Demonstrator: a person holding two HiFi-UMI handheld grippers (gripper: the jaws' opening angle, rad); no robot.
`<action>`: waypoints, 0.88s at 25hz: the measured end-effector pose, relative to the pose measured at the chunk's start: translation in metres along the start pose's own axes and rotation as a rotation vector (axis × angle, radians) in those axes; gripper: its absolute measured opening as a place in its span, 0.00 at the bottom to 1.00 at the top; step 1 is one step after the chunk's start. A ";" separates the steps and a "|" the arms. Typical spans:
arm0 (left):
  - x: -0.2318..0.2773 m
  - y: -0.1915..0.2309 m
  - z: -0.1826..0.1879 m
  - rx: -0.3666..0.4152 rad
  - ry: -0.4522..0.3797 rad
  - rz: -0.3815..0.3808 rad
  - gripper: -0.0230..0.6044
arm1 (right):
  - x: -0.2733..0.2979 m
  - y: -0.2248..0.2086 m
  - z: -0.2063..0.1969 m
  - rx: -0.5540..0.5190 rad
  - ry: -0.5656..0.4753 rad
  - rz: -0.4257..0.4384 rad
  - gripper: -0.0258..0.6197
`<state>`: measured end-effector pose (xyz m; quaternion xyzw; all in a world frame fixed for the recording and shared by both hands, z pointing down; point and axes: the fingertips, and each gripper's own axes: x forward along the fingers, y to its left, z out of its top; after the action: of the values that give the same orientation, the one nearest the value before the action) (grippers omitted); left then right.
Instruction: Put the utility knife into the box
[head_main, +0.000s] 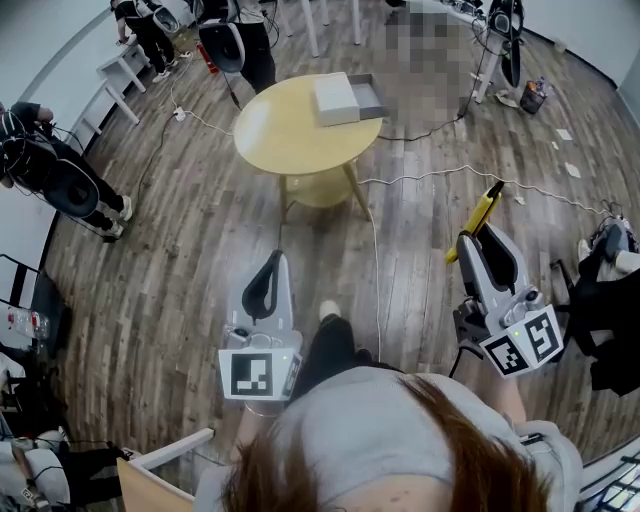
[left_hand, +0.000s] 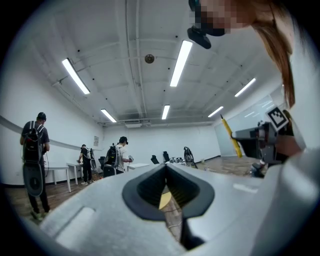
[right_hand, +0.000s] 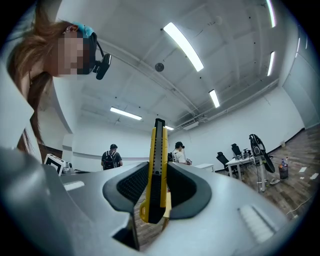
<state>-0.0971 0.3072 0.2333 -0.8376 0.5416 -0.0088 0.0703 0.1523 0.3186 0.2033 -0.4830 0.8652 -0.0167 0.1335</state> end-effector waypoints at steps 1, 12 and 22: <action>0.000 0.000 0.001 0.001 0.000 0.003 0.03 | -0.001 -0.002 0.001 0.002 -0.005 -0.003 0.23; 0.025 -0.001 -0.004 -0.004 0.009 -0.019 0.03 | -0.005 -0.026 0.002 0.003 -0.005 -0.056 0.23; 0.066 0.018 -0.017 -0.009 0.019 -0.050 0.03 | 0.028 -0.044 -0.009 0.010 -0.003 -0.081 0.23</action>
<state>-0.0877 0.2385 0.2434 -0.8512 0.5210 -0.0161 0.0614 0.1730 0.2709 0.2132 -0.5170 0.8446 -0.0255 0.1364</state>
